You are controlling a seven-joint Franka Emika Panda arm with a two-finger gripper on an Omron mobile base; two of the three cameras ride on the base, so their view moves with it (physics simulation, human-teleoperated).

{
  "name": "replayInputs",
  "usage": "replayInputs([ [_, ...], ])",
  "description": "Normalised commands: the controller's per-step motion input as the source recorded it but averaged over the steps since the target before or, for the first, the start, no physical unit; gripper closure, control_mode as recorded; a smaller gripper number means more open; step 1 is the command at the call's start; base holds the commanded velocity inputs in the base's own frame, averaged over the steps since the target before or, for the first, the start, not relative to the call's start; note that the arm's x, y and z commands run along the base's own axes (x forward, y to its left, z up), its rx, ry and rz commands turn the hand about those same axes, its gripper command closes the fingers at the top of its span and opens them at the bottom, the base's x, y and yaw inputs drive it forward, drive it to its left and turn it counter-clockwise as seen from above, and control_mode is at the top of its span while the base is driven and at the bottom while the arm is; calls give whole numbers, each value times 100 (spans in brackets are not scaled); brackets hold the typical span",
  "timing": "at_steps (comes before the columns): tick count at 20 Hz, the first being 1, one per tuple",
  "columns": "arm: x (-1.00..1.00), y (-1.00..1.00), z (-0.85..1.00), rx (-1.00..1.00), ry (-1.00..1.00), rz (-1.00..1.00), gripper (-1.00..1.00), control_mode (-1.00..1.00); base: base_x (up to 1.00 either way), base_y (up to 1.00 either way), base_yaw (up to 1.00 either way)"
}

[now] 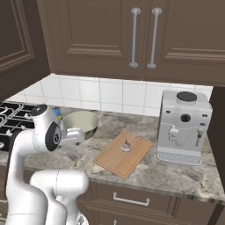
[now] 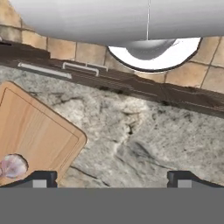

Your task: Open the cabinet. Place the bowl and condiment on the counter. Then place the lime and garlic on the cutting board.

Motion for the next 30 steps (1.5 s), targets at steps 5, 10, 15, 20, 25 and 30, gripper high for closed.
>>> replayInputs([
  [5, 0, 60, 7, 1, -5, 19, -100, -100, 0, 0, 0],
  [10, 0, 37, 0, 5, -7, 19, -100, -100, 0, 0, 0],
  [15, 5, 12, 0, 11, -1, 16, -100, -100, 0, 0, 0],
  [20, 16, 25, 0, 10, -2, 11, -100, -100, 0, 0, 0],
  [25, 24, 40, 0, 3, -1, 1, -100, -100, 0, 0, 0],
  [30, 25, 34, 0, 0, 10, 0, -100, -100, 0, 0, 0],
])
